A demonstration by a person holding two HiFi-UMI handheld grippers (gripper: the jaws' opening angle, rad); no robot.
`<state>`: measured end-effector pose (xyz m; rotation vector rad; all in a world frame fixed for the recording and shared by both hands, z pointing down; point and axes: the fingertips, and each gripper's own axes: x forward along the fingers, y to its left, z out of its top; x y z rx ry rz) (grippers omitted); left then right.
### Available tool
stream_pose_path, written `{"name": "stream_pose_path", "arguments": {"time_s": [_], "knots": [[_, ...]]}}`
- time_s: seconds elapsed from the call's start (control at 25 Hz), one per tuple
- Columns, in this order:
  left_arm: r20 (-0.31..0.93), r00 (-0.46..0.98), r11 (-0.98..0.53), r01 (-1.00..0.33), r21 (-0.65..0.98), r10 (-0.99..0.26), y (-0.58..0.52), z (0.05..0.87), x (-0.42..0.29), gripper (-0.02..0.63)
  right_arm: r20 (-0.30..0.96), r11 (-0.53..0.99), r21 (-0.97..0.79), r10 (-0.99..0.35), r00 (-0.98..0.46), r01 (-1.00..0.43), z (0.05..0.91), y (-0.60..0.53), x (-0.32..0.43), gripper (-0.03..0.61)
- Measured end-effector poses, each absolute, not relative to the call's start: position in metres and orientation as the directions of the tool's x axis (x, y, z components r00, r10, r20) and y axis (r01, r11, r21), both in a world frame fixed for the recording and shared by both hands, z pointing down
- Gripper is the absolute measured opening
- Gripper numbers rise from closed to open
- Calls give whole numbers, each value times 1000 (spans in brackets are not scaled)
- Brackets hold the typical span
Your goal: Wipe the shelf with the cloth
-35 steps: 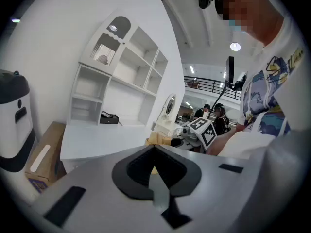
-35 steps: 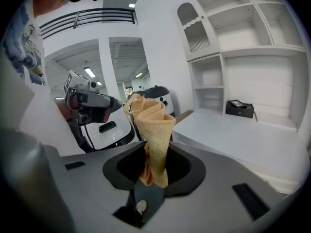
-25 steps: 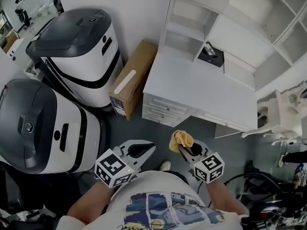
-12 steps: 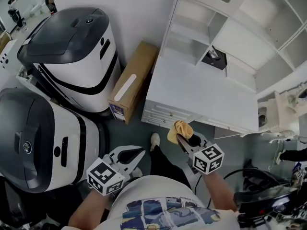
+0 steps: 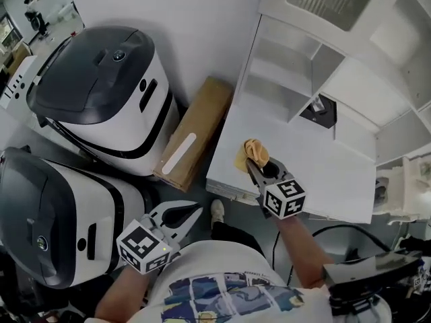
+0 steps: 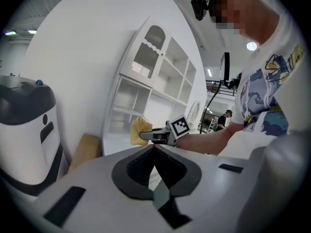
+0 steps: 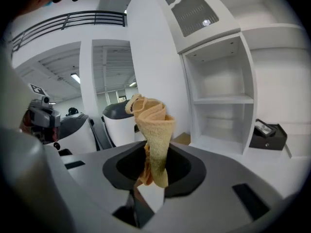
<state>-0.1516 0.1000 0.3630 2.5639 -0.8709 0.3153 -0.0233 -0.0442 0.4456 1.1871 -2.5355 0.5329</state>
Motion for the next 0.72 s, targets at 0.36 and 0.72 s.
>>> {"name": "stream_pose_path", "arguments": {"time_s": [0.36,0.72], "knots": [[352,771,-716,-630,300,-531,13,358,-117,12,352,622,-179,-683,-640,-762,451,-192,-33,115],[371,775,-730,-620,289,-511,-20,355,-134,12,348,571,-127,-740,-576,-811,449,-285,-45,115]]}}
